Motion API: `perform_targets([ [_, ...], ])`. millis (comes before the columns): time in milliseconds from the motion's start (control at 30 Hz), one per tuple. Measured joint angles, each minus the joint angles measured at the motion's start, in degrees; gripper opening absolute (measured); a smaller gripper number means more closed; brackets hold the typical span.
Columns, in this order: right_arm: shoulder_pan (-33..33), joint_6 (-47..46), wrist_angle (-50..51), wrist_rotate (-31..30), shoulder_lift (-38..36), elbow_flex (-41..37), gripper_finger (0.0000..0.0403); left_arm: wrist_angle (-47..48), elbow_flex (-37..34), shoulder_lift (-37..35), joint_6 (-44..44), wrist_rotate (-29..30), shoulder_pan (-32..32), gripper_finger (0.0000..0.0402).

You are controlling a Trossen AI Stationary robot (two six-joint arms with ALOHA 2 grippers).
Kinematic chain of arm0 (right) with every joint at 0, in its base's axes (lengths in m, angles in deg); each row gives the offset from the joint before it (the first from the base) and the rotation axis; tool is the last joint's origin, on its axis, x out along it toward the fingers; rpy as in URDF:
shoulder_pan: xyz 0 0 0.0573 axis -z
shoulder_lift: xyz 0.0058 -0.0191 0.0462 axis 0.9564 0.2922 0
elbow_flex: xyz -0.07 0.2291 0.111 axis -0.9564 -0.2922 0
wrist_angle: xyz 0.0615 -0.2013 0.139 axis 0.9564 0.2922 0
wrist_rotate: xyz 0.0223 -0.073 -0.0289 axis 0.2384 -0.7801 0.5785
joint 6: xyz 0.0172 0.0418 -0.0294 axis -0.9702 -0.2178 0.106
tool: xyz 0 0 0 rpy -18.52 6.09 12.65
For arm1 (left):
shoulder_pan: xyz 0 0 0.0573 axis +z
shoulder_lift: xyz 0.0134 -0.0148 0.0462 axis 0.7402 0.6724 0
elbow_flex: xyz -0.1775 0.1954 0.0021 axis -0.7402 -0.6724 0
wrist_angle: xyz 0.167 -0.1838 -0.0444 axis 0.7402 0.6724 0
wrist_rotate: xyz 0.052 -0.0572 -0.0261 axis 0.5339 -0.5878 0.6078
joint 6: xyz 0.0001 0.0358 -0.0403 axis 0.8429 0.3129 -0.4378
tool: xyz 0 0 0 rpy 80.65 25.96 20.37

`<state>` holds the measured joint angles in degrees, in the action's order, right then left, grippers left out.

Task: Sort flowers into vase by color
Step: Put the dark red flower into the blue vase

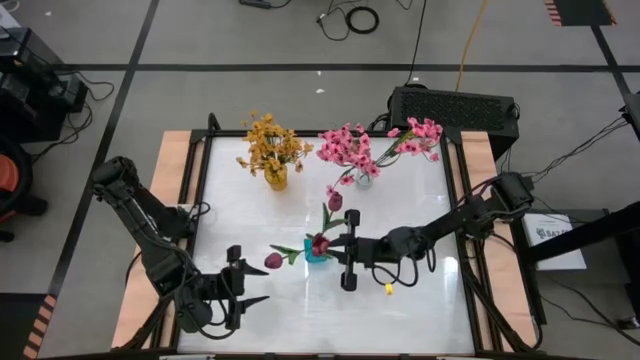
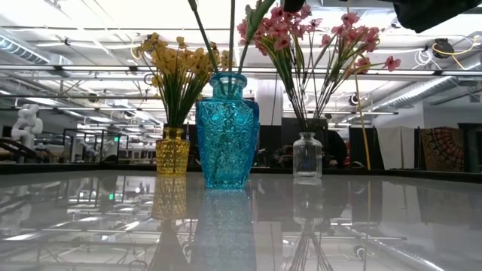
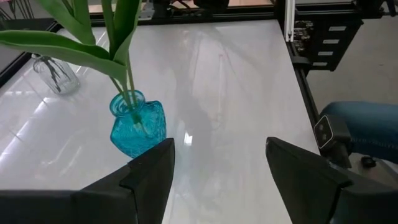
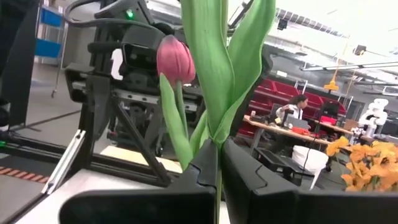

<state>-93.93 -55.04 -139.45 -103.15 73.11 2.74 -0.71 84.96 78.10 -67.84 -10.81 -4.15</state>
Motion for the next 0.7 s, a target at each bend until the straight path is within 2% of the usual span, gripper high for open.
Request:
perform_targets([
  [700, 1.43, -0.3, -0.32, 1.29, 0.03, 0.0, 0.0, -0.04, 0.0, 0.02, 0.47, 0.09, 0.02, 0.0258],
])
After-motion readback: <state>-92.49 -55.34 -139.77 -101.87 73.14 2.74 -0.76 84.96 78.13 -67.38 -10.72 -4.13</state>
